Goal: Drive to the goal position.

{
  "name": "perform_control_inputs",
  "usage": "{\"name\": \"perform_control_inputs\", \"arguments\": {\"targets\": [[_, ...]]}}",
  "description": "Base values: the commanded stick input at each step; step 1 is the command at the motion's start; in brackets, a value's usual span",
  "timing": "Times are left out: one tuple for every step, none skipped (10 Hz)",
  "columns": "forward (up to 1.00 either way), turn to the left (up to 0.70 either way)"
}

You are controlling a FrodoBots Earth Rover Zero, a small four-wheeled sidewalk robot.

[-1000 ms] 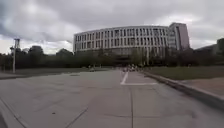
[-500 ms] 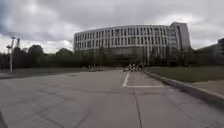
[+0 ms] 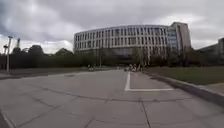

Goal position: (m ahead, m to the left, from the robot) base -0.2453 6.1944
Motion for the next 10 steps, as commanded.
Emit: {"name": "perform_control_inputs", "arguments": {"targets": [[1.0,0.15],[1.0,0.13],[1.0,0.09],[1.0,0.02],[1.0,0.0],[1.0,0.0],[1.0,0.03],[1.0,0.04],[1.0,0.0],[1.0,0.08]]}}
